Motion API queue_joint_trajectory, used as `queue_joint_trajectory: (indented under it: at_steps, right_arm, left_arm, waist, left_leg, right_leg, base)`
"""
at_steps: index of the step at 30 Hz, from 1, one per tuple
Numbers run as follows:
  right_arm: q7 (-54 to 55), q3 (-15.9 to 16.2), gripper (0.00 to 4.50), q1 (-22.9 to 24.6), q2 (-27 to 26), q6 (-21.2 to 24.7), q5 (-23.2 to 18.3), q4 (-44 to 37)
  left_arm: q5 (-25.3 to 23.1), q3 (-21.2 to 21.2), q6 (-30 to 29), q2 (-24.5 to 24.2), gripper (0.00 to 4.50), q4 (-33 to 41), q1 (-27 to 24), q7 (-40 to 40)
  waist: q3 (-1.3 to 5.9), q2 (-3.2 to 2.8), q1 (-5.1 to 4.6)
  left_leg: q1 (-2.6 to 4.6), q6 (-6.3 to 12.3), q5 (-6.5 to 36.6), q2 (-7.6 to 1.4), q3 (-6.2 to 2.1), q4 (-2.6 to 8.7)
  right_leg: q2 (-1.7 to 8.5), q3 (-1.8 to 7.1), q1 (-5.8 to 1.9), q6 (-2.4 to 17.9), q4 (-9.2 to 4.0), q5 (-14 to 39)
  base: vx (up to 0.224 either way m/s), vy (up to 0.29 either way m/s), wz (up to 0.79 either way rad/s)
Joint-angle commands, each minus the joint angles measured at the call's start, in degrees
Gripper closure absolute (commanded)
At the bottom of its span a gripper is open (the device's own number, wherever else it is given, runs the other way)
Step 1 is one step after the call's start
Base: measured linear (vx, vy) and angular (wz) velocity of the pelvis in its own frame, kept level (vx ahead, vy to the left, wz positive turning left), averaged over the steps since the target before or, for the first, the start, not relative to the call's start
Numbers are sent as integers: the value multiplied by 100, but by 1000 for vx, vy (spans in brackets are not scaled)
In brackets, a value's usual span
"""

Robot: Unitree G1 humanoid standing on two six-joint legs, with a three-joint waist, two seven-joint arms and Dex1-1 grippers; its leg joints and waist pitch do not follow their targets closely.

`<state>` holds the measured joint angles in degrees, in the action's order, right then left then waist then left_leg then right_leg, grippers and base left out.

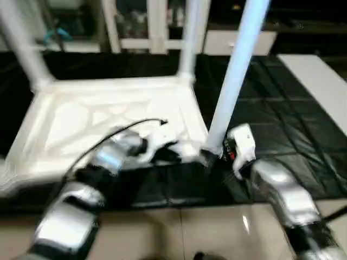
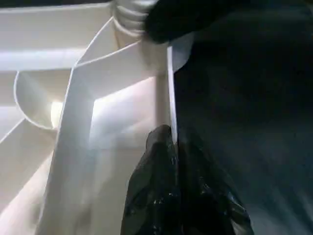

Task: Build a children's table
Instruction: Rotate leg to tighten

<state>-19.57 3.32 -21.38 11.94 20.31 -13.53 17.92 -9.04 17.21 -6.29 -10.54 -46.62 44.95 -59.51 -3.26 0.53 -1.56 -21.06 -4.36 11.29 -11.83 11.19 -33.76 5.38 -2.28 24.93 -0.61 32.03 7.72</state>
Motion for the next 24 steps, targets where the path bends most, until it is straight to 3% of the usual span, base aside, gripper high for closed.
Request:
queue_joint_trajectory:
  at_steps: [1, 5, 9, 10, 13, 16, 17, 19, 23, 24]
  right_arm:
    - [923, -510, 176, -321, -207, -129, 51, 641]
    - [1758, -615, 176, -733, -618, -612, 204, 1323]
    - [2556, -656, 176, -949, -895, -714, 444, 1714]
    - [2975, -695, 176, -1038, -1059, -804, 547, 1894]
    - [2976, -860, 176, -1170, -1279, -1050, 387, 2132]
    - [2347, -794, 176, -1127, -1260, -1344, 270, 1937]
    - [2201, -786, 141, -1089, -1226, -1383, 229, 1839]
    - [2016, -716, 106, -909, -1022, -1320, 279, 1495]
    - [1754, -631, 79, -690, -756, -1237, 344, 1100]
    - [1463, -619, 79, -528, -537, -1059, 328, 805]
  left_arm:
    - [41, 197, -39, 375, 450, -275, -105, 133]
    - [30, -78, -176, 764, 450, -714, 116, 1263]
    - [45, -315, -148, 985, 450, -1022, 245, 1927]
    - [47, -404, -92, 1073, 450, -1174, 310, 2209]
    - [52, -420, 87, 1083, 450, -1370, 369, 2299]
    - [21, -404, 171, 992, 450, -1473, 377, 2242]
    - [-2, -379, 217, 960, 450, -1495, 378, 2186]
    - [-38, -317, 304, 884, 450, -1494, 373, 1988]
    - [-59, -268, 390, 813, 450, -1476, 371, 1713]
    - [-51, -222, 411, 758, 450, -1435, 352, 1432]
  waist:
    - [304, 41, -4]
    - [306, 46, 0]
    - [320, 32, 10]
    - [342, 38, 35]
    - [341, 52, 36]
    - [344, 14, 53]
    - [342, 16, 51]
    - [341, 1, 59]
    - [334, 16, 72]
    - [311, 8, 68]
  left_leg:
    - [18, 27, 1895, -42, -67, 478]
    - [60, 98, 1876, -24, -26, 447]
    - [47, 140, 1712, -16, -18, 450]
    - [63, 181, 1546, -11, 0, 434]
    - [29, 338, 1473, 1, 7, 435]
    - [33, 463, 1381, -12, 14, 429]
    - [31, 475, 1375, -12, 20, 428]
    - [24, 499, 1328, -16, 16, 433]
    - [7, 560, 1303, -20, 13, 431]
    - [-15, 557, 1337, -16, 3, 449]
  right_leg:
    - [154, 84, -270, 978, -412, 2456]
    - [143, 94, -245, 1061, -430, 2361]
    - [138, 95, -261, 1067, -402, 2177]
    - [135, 110, -258, 1118, -374, 1898]
    - [141, 99, -289, 1134, -361, 1796]
    - [140, 100, -297, 1180, -345, 1563]
    - [140, 100, -297, 1191, -349, 1550]
    - [146, 94, -314, 1209, -347, 1579]
    - [149, 93, -332, 1189, -342, 1600]
    - [147, 83, -342, 1141, -371, 1812]
  base:
    - [0, 0, 0]
    - [0, 0, 0]
    - [0, 0, 0]
    - [0, 0, 0]
    - [0, 0, 0]
    - [0, 0, 0]
    - [0, 0, 0]
    - [0, 0, 0]
    - [0, 0, 0]
    - [0, 0, 0]
